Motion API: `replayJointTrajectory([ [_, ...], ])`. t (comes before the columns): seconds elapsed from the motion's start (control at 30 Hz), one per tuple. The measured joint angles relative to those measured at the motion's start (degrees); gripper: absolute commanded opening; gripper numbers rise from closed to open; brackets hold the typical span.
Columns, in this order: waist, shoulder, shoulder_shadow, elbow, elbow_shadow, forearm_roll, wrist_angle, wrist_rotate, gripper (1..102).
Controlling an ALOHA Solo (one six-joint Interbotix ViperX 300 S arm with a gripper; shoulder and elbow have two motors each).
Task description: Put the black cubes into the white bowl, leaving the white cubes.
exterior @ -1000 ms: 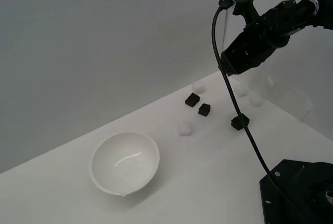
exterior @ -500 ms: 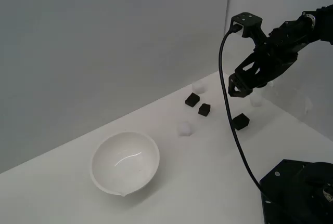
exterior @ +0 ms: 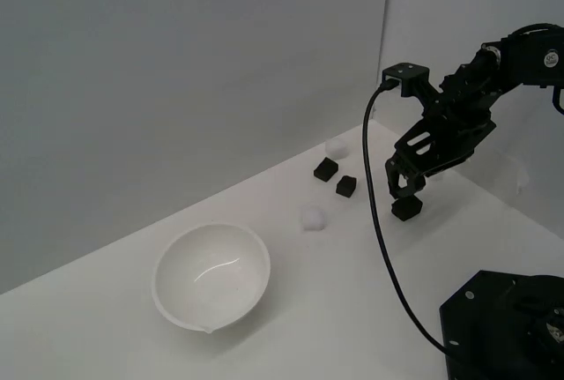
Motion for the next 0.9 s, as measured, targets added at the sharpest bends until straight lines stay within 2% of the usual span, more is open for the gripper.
replayJointTrajectory([
  [0.57, 0.09, -9.67, -9.67, 0.0, 0.0, -0.18, -1.85, 0.0, 100],
  [0.63, 0.09, -10.55, -10.37, 0.0, 0.0, -0.79, -1.93, -0.09, 96],
  [0.67, 0.09, -10.9, -10.81, 0.0, 0.0, -0.97, -1.93, -0.09, 90],
  [0.7, 0.09, -11.34, -11.25, 0.0, 0.0, -1.05, -2.02, -0.09, 78],
  [0.73, 0.09, -11.6, -11.51, 0.09, 0.0, -1.05, -1.93, -0.09, 60],
  [0.8, 0.09, -11.6, -11.51, 0.0, 0.0, -1.14, -2.02, -0.09, 19],
  [0.83, 0.09, -11.43, -11.43, 0.0, 0.0, -1.14, -1.93, -0.09, 2],
  [0.9, 0.09, -10.99, -10.9, 0.0, 0.0, -1.14, -1.93, -0.09, 3],
])
